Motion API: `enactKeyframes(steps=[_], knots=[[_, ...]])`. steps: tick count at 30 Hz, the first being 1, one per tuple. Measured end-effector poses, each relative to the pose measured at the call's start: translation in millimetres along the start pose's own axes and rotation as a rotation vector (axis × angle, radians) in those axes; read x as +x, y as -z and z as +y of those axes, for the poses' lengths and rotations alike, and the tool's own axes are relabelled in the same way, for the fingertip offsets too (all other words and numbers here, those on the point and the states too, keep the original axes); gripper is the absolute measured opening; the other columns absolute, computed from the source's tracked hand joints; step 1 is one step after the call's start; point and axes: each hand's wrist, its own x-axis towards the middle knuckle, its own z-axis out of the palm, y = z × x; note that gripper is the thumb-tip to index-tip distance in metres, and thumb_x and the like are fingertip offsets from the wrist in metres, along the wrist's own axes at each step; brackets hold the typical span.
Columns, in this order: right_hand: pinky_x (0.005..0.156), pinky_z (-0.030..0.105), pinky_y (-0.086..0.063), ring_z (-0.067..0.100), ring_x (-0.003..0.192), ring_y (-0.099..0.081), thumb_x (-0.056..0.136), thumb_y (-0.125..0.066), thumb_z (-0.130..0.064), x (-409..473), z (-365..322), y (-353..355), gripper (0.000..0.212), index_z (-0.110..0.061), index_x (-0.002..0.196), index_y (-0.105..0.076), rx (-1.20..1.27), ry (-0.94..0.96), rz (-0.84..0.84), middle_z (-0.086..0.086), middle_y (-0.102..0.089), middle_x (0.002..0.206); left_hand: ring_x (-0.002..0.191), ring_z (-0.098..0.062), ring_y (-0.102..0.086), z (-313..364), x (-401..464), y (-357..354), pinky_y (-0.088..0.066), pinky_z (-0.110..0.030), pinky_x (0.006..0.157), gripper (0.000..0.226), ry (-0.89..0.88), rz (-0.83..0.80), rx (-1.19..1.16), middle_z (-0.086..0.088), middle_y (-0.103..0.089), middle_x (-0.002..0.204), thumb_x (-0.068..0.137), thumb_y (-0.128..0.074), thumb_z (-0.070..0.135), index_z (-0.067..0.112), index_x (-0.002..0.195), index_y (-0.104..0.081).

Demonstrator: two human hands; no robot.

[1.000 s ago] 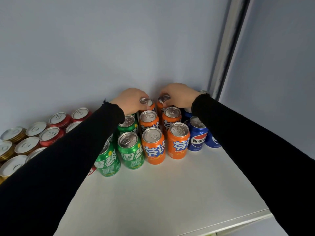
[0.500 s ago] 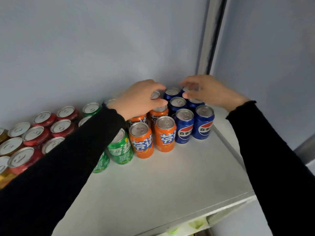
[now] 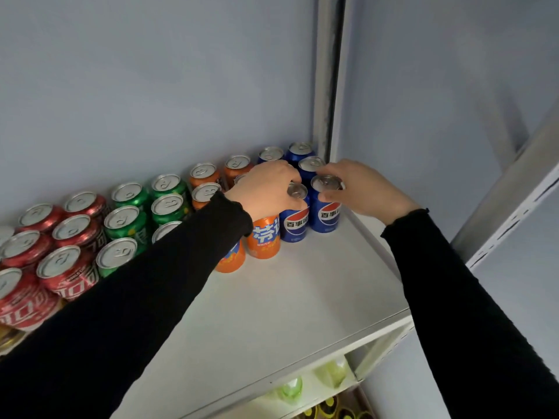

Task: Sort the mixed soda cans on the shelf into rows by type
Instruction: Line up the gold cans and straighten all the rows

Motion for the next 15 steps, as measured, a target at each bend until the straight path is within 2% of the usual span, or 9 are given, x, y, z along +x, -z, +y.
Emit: enactKeyframes(steps=[3,8,11,13,15], knots=[[0.088,0.035,-0.043,0.028,0.111,-0.055,0.091,-0.069,-0.032,-2,0,4,0.053,-0.022,0.141,-0.055,-0.037,-0.005,-0.008,0.01,-0.056,0.119,0.097,-0.02,-0.06,0,-1,2,-0.051,-0.044,0.083,0.041,-0.014,-0.017,-0.027,-0.001,-0.068,0.108,0.085,-0.07,0.05,0.02,0.113,-0.072],[0.088,0.036,-0.044,0.027,0.109,-0.055,0.091,-0.069,-0.034,-10,-1,10,0.049,-0.022,0.138,-0.057,-0.089,-0.031,-0.035,0.004,-0.051,0.112,0.086,-0.014,-0.056,4,-4,-1,-0.048,-0.037,0.072,0.041,-0.039,-0.005,-0.062,0.003,-0.064,0.099,0.082,-0.072,0.052,0.022,0.111,-0.073],[0.088,0.034,-0.046,0.026,0.11,-0.055,0.09,-0.071,-0.033,-11,-2,13,0.051,-0.023,0.138,-0.057,-0.077,-0.033,-0.067,0.0,-0.048,0.111,0.087,-0.01,-0.054,1,-3,-1,-0.04,-0.028,0.071,0.047,-0.052,-0.03,-0.085,0.004,-0.064,0.108,0.084,-0.072,0.054,0.024,0.12,-0.069],[0.086,0.033,-0.046,0.025,0.111,-0.056,0.087,-0.074,-0.036,-11,-1,17,0.057,-0.024,0.139,-0.054,-0.052,-0.04,-0.103,-0.001,-0.048,0.115,0.094,-0.01,-0.056,-3,-2,5,-0.04,-0.025,0.076,0.055,-0.03,-0.053,-0.147,0.005,-0.062,0.118,0.086,-0.069,0.057,0.026,0.13,-0.064],[0.084,0.034,-0.046,0.026,0.11,-0.056,0.087,-0.073,-0.039,-6,-4,25,0.059,-0.024,0.14,-0.052,-0.016,-0.041,-0.072,0.004,-0.05,0.124,0.099,-0.013,-0.059,-12,1,14,-0.044,-0.028,0.08,0.056,0.019,0.015,-0.178,0.003,-0.061,0.122,0.089,-0.065,0.056,0.027,0.136,-0.059]])
